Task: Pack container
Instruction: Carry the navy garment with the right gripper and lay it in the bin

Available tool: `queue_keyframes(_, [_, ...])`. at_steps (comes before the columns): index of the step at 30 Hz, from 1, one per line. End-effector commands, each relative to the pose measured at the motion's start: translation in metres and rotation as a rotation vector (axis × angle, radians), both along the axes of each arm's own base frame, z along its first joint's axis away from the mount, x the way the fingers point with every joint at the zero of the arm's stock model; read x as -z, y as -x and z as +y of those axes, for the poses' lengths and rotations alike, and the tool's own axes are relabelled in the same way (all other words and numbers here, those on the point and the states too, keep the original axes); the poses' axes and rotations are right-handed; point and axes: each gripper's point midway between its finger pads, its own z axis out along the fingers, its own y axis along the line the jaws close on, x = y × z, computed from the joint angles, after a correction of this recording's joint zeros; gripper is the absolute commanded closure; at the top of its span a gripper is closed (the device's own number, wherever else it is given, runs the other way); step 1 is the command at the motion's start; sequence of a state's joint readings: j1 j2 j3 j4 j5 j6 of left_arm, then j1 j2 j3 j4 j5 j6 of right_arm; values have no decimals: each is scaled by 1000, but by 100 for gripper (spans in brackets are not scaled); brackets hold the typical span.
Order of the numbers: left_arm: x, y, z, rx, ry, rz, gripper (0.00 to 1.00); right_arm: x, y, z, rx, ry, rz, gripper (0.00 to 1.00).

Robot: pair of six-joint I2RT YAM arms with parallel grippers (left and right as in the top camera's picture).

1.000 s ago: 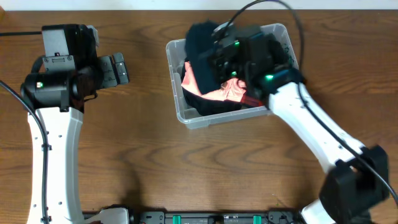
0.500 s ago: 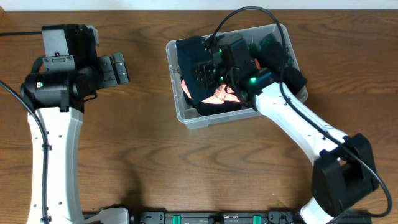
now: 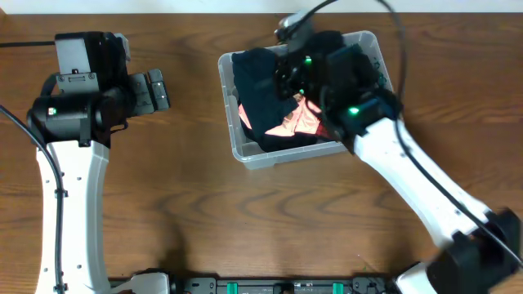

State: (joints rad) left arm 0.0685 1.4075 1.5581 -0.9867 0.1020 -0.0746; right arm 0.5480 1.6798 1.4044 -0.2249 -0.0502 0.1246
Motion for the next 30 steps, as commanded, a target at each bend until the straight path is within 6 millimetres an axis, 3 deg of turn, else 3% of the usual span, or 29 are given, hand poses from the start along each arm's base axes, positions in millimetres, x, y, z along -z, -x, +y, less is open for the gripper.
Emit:
queue_keyframes(1, [7, -1, 1, -3, 5, 20, 2, 79, -1, 13, -46, 87, 146, 99])
queue_keyframes(4, [7, -1, 1, -4, 5, 20, 2, 134, 2, 23, -93, 113, 260, 99])
queue_keyframes(8, [7, -1, 1, -3, 5, 20, 2, 200, 12, 18, -91, 183, 405, 99])
queue_keyframes(11, [7, -1, 1, -3, 5, 20, 2, 210, 20, 13, -83, 203, 453, 99])
queue_keyframes(14, [7, -1, 1, -3, 5, 20, 2, 184, 11, 13, -73, 183, 383, 99])
queue_keyframes(18, [7, -1, 1, -3, 5, 20, 2, 105, -16, -5, 29, 133, 180, 96])
queue_keyframes(20, [7, -1, 1, -3, 5, 20, 2, 59, -25, -25, 99, 104, 79, 81])
queue_keyframes(23, [7, -1, 1, -3, 5, 20, 2, 5, -34, -70, 202, 87, -28, 82])
queue_keyframes(25, [7, -1, 1, -3, 5, 20, 2, -5, -37, -109, 296, 70, -10, 80])
queue_keyframes(30, [10, -9, 1, -1, 5, 11, 2, 20, -35, -204, 500, 91, 148, 30])
